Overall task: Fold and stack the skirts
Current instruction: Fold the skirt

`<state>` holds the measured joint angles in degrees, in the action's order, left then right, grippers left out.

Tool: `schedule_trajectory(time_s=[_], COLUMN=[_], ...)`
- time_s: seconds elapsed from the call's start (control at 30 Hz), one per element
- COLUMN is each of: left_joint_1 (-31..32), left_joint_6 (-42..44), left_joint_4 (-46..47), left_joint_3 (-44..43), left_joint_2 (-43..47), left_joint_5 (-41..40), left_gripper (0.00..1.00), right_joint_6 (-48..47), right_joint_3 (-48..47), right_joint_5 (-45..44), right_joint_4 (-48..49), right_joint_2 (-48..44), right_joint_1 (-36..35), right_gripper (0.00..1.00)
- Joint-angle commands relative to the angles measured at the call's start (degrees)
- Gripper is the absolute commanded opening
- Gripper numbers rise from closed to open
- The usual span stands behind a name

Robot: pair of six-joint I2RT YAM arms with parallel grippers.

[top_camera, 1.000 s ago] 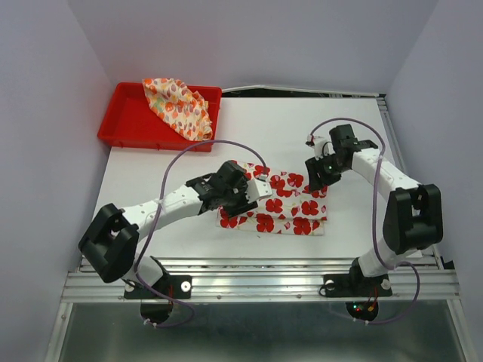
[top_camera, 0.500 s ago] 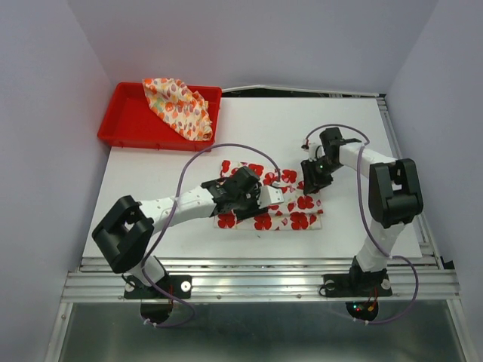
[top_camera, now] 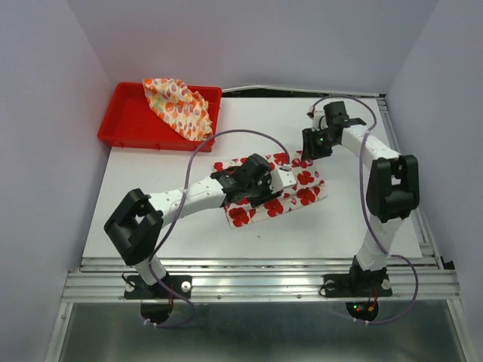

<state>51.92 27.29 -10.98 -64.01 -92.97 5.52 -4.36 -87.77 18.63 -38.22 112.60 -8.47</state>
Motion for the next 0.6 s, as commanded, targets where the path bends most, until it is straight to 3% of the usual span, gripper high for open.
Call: schedule_trajectory(time_s=[0.0, 0.13, 0.27, 0.4, 0.57], left_joint_1=[0.5, 0.6, 0.8, 0.8, 0.8], left_joint_6=[-4.8, -8.1, -8.7, -10.1, -12.7], left_joint_4=[5.0, 7.8, 7.1, 7.1, 7.8], left_joint_3=[-5.0, -8.7, -14.4, -18.9, -20.9], left_joint_2=[-0.9, -5.0, -9.9, -13.4, -17.2], left_joint_5=[1.3, 3.4, 4.1, 5.3, 7.1], left_gripper=[0.54, 0.53, 0.50, 0.48, 0.47], right_joint_6=[10.8, 18.3, 27.9, 35.5, 45.6], right_joint_3=[3.1, 15.0, 28.6, 41.3, 52.1], right_joint_5=[4.8, 5.5, 14.2, 18.6, 22.7], right_joint_4=[2.6, 3.5, 7.4, 21.3, 34.5], right_joint_2=[-16.0, -24.3, -28.6, -34.0, -35.7], right_joint_1=[6.2, 9.2, 11.8, 14.4, 14.9], right_gripper=[0.51, 0.50, 0.37, 0.20, 0.14])
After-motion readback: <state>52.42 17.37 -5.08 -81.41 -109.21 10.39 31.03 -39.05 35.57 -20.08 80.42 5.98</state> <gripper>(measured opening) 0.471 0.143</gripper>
